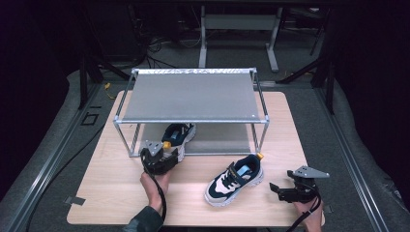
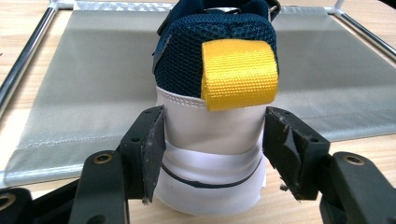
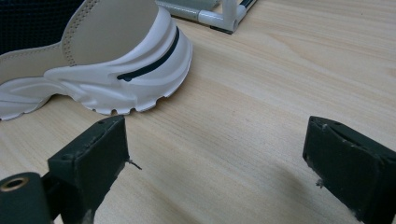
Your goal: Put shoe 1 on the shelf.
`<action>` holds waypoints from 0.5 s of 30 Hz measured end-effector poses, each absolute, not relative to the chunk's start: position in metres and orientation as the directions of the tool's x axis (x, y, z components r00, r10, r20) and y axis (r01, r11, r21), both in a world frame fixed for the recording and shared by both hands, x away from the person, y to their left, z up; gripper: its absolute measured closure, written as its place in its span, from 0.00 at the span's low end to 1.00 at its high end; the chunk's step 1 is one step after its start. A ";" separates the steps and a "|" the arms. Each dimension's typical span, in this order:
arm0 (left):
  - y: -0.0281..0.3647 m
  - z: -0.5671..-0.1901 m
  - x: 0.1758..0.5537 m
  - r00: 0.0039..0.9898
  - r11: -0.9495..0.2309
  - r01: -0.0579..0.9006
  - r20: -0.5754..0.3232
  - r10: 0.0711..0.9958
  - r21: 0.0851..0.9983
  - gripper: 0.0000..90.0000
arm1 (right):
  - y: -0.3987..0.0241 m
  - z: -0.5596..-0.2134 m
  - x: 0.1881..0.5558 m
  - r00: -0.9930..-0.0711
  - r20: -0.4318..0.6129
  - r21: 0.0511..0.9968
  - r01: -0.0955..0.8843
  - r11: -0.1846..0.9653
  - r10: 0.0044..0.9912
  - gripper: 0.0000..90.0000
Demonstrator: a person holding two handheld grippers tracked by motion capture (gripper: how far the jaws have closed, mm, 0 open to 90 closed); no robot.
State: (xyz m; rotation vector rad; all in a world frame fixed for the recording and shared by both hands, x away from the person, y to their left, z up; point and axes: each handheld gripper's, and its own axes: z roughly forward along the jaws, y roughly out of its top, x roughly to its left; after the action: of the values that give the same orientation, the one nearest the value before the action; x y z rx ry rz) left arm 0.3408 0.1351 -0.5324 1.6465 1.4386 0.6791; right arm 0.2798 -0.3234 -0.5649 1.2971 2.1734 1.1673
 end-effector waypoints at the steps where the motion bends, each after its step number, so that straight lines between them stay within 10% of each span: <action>1: 0.133 -0.533 0.341 0.198 -0.001 0.520 -0.119 0.973 0.854 0.45 | -0.323 -0.565 0.280 -0.517 0.109 0.795 0.558 0.238 0.849 0.07; 15: 0.119 -0.534 0.350 0.197 -0.021 0.527 -0.098 0.976 0.849 0.51 | -0.323 -0.565 0.280 -0.521 0.111 0.795 0.558 0.240 0.846 0.07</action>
State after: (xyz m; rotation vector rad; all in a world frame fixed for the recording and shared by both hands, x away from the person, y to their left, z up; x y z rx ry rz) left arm 0.3496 0.1193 -0.5338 1.6630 1.4389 0.6978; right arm 0.2796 -0.3231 -0.5651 1.2960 2.1761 1.1726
